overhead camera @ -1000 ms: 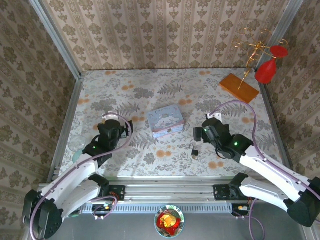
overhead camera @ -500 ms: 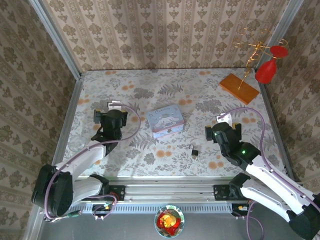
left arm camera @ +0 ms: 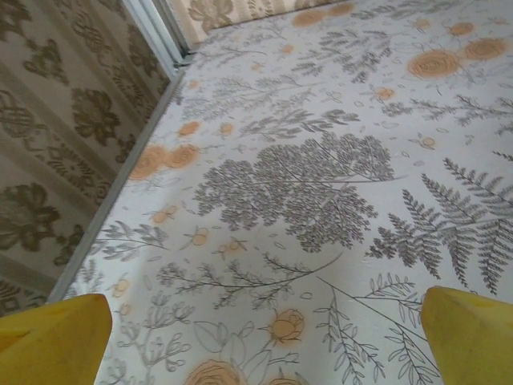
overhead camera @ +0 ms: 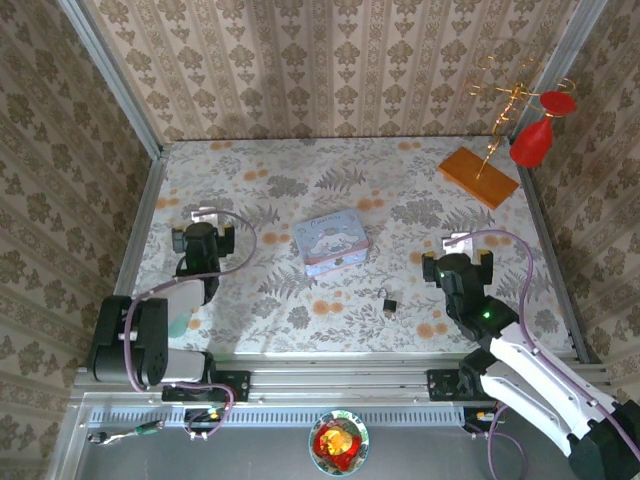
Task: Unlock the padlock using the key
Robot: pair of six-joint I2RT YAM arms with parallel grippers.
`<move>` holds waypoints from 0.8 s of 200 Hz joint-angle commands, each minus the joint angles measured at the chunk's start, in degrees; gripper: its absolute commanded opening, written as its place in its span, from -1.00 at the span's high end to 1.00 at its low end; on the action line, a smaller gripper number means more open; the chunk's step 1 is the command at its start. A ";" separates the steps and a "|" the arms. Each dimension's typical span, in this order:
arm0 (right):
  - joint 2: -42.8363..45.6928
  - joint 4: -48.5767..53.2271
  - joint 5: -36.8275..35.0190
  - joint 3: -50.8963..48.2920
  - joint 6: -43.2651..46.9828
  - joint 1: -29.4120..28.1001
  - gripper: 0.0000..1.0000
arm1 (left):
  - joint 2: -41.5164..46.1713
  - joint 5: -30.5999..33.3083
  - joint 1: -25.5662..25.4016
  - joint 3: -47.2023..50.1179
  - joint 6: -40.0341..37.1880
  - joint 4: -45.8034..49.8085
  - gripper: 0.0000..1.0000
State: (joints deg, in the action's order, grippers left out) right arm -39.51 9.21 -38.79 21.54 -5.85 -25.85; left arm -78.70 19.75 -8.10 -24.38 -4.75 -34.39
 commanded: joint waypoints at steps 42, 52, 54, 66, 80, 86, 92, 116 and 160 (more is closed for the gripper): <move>-2.54 -13.64 4.66 -3.97 2.68 6.66 -1.00 | -11.79 -7.98 3.34 4.47 -0.75 -25.65 -1.00; -3.99 -15.07 5.31 -4.07 2.73 7.65 -1.00 | -10.16 -9.28 3.80 3.42 0.74 -20.34 -1.00; -4.35 -15.42 5.43 -4.08 2.83 7.81 -1.00 | -10.23 -9.59 3.97 3.28 0.81 -20.56 -1.00; -5.97 -17.87 6.15 -4.26 3.08 8.63 -1.00 | -10.82 -9.57 4.31 3.25 0.58 -21.48 -1.00; -7.80 -21.00 7.39 -4.64 3.58 9.52 -1.00 | -11.03 -9.32 4.27 3.32 0.54 -22.05 -1.00; -8.59 -22.32 8.01 -4.68 3.88 9.94 -1.00 | -10.89 -8.56 4.26 3.35 0.81 -21.68 -1.00; -9.46 -23.75 8.72 -4.83 4.12 10.38 -1.00 | -10.91 -7.39 4.28 3.42 1.19 -22.05 -1.00; -13.68 -28.28 11.98 -4.95 5.14 12.88 -1.00 | -10.99 -6.27 4.24 3.46 1.59 -22.10 -1.00; -21.93 -37.50 19.09 -4.87 5.80 16.49 -1.00 | -10.95 -6.28 4.23 3.46 1.59 -22.12 -1.00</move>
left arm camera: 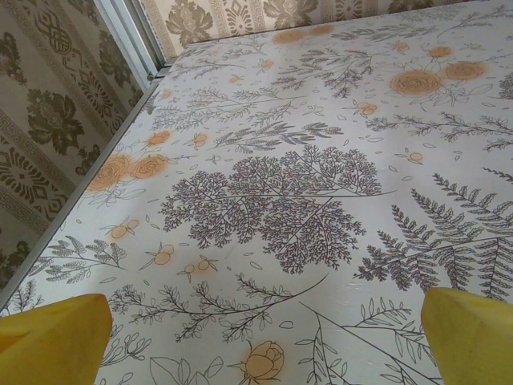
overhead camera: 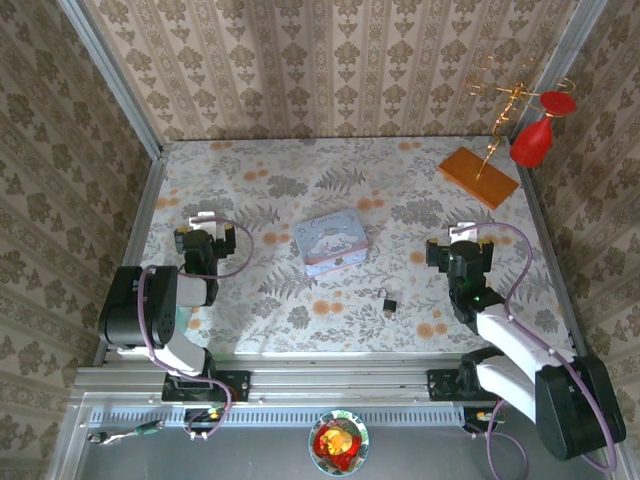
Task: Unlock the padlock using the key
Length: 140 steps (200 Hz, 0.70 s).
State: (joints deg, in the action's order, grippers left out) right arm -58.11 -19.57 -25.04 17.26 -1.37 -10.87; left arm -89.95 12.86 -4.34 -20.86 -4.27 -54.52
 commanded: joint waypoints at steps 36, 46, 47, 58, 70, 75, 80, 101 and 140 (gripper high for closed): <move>-9.47 -13.72 10.71 1.33 2.43 3.72 -1.00 | 0.30 0.62 0.48 -0.03 1.03 -2.00 -1.00; -11.07 -14.90 13.17 1.95 2.76 4.43 -1.00 | 0.28 0.63 0.47 -0.06 1.02 -2.01 -1.00; -11.24 -15.02 13.39 2.02 2.77 4.49 -1.00 | 0.29 0.61 0.47 -0.06 1.02 -2.00 -1.00; -12.97 -15.94 15.22 2.93 3.10 5.06 -1.00 | 0.28 0.63 0.47 -0.06 1.02 -2.05 -1.00; -14.63 -16.96 17.31 3.72 3.51 5.88 -1.00 | 0.30 0.67 0.47 -0.06 1.03 -1.99 -1.00; -15.25 -17.51 18.36 3.94 3.69 6.22 -1.00 | 0.29 0.66 0.47 -0.06 1.03 -1.99 -1.00; -15.78 -18.04 19.22 4.13 3.86 6.50 -1.00 | 0.30 0.61 0.49 -0.06 1.02 -2.05 -1.00; -18.01 -20.39 22.71 4.86 4.25 7.81 -1.00 | 0.28 0.66 0.47 -0.06 1.02 -1.99 -1.00; -24.03 -23.60 28.69 6.63 2.31 9.91 -1.00 | 0.30 0.60 0.47 -0.06 1.03 -1.99 -1.00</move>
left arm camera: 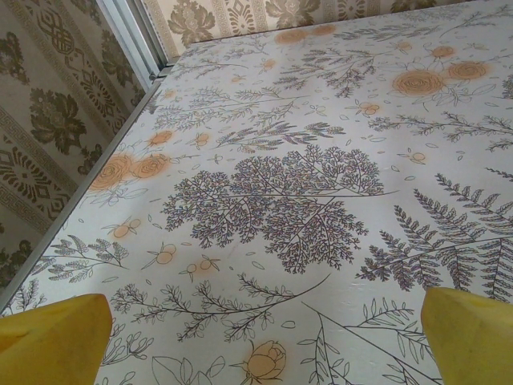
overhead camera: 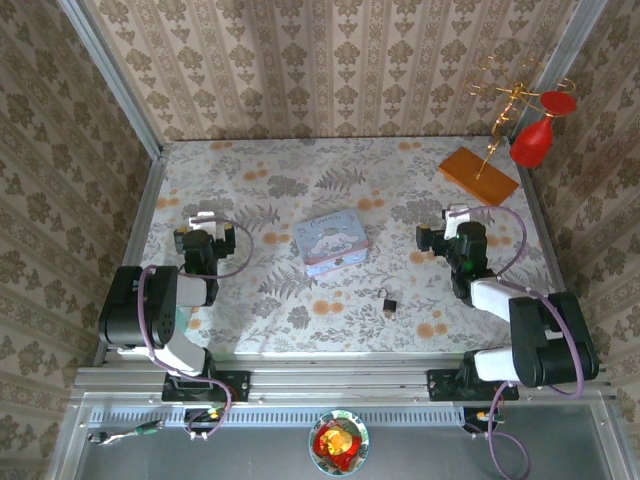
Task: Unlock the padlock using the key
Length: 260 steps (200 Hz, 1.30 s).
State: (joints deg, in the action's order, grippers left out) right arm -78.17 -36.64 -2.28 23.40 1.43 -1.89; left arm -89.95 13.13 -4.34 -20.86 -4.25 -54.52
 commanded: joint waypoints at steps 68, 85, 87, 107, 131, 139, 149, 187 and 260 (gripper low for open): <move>-9.45 -11.52 0.71 0.30 -3.39 1.71 -1.00 | 0.22 0.32 0.47 -0.06 1.00 -1.99 -1.00; -9.44 -11.39 0.70 0.37 -3.44 1.71 -1.00 | 0.26 0.33 0.47 -0.06 1.04 -2.01 -1.00; -9.45 -11.36 0.70 0.39 -3.41 1.71 -1.00 | 0.29 0.32 0.47 -0.06 1.05 -2.02 -1.00; -9.36 -11.62 0.72 0.16 -3.45 1.71 -1.00 | 0.30 0.32 0.47 -0.06 1.09 -2.03 -1.00; -9.37 -11.61 0.62 0.20 -3.36 1.71 -1.00 | 0.28 0.36 0.52 -0.06 1.06 -1.99 -1.00; -9.37 -11.61 0.64 0.22 -3.37 1.71 -1.00 | 0.26 0.36 0.48 -0.06 1.05 -1.99 -1.00; -9.35 -11.61 0.61 0.17 -3.37 1.71 -1.00 | 0.26 0.38 0.47 -0.05 1.01 -1.99 -1.00; -9.35 -11.61 0.61 0.17 -3.36 1.71 -1.00 | 0.30 0.32 0.47 -0.06 1.07 -1.99 -1.00; -9.43 -11.08 0.70 0.54 -3.45 1.71 -1.00 | 0.30 0.36 0.47 -0.06 1.11 -1.99 -1.00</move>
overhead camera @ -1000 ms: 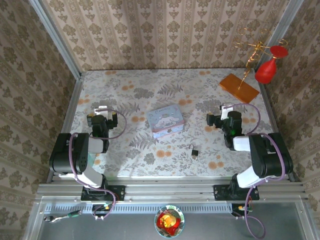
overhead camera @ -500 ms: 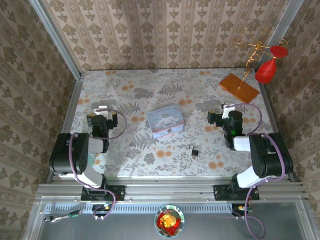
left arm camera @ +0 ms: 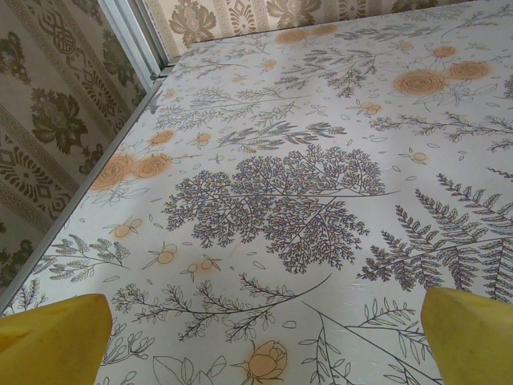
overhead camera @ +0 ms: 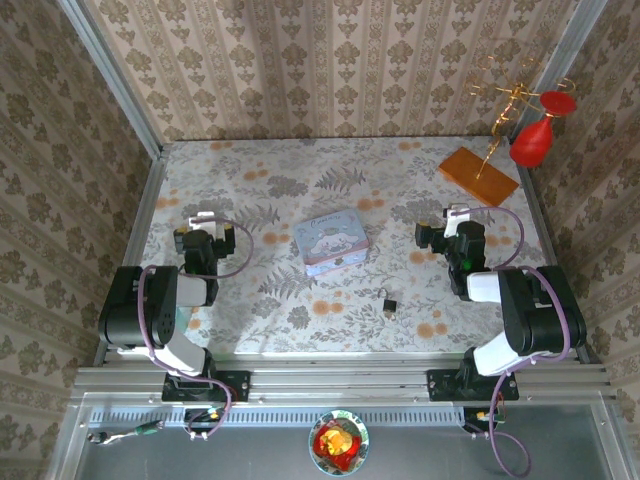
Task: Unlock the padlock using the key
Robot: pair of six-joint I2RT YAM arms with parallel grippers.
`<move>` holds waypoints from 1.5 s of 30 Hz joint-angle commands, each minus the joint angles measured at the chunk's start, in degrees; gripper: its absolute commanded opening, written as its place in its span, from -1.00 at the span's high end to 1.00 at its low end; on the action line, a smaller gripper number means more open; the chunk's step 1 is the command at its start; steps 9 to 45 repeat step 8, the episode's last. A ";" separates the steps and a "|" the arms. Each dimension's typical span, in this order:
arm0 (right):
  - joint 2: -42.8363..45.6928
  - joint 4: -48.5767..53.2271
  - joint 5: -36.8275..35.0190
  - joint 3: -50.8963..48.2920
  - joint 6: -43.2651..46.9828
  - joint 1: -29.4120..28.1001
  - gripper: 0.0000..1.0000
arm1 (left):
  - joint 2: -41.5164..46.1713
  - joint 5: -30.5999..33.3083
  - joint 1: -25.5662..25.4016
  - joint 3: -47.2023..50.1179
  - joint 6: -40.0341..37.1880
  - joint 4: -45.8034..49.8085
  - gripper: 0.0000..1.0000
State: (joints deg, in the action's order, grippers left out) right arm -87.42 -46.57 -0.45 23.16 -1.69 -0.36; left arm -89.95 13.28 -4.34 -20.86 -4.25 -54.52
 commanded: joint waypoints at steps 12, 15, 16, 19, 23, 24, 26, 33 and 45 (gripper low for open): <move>0.04 -2.04 -1.72 0.09 -0.11 -0.06 -1.00 | 0.26 0.17 0.47 -0.01 1.01 -2.10 -1.00; 0.04 -2.04 -1.72 0.09 -0.11 -0.06 -1.00 | 0.26 0.17 0.47 -0.01 1.01 -2.10 -1.00; 0.04 -2.04 -1.72 0.09 -0.11 -0.06 -1.00 | 0.26 0.17 0.47 -0.01 1.01 -2.10 -1.00; 0.04 -2.04 -1.72 0.09 -0.11 -0.06 -1.00 | 0.26 0.17 0.47 -0.01 1.01 -2.10 -1.00; 0.04 -2.04 -1.72 0.09 -0.11 -0.06 -1.00 | 0.26 0.17 0.47 -0.01 1.01 -2.10 -1.00; 0.04 -2.04 -1.72 0.09 -0.11 -0.06 -1.00 | 0.26 0.17 0.47 -0.01 1.01 -2.10 -1.00; 0.04 -2.04 -1.72 0.09 -0.11 -0.06 -1.00 | 0.26 0.17 0.47 -0.01 1.01 -2.10 -1.00; 0.04 -2.04 -1.72 0.09 -0.11 -0.06 -1.00 | 0.26 0.17 0.47 -0.01 1.01 -2.10 -1.00; 0.04 -2.04 -1.72 0.09 -0.11 -0.06 -1.00 | 0.26 0.17 0.47 -0.01 1.01 -2.10 -1.00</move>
